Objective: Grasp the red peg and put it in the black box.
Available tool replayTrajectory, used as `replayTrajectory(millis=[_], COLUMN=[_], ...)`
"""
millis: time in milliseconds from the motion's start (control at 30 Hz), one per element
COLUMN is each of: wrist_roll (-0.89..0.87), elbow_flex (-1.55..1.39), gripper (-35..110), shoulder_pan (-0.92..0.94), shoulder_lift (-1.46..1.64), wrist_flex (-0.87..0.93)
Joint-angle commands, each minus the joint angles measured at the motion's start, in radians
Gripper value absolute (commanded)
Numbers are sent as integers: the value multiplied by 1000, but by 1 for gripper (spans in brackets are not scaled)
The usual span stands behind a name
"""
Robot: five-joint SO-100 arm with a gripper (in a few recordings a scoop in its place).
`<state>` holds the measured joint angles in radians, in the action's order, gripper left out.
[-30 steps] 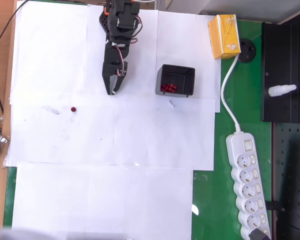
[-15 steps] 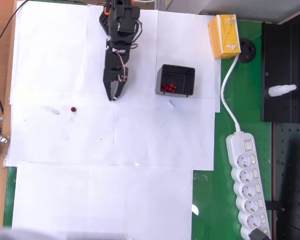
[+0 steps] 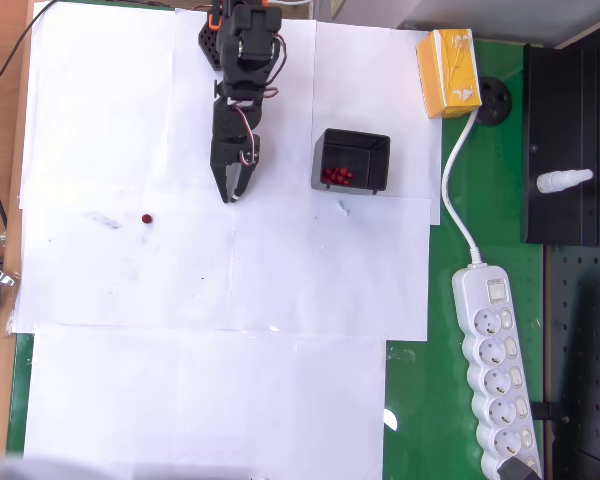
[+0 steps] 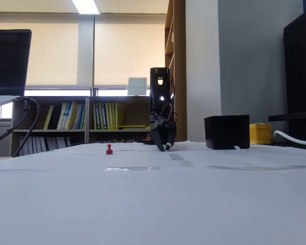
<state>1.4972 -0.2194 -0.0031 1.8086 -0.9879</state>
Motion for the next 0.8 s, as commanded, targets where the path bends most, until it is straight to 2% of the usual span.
replayTrajectory(millis=[0, 233, 767], wrist_roll=[23, 106, 127], elbow_flex=[-29, -92, -124], gripper=[0, 0, 0], shoulder_pan=[86, 305, 459], shoulder_lift=[-2, 77, 106], wrist_flex=[26, 15, 15])
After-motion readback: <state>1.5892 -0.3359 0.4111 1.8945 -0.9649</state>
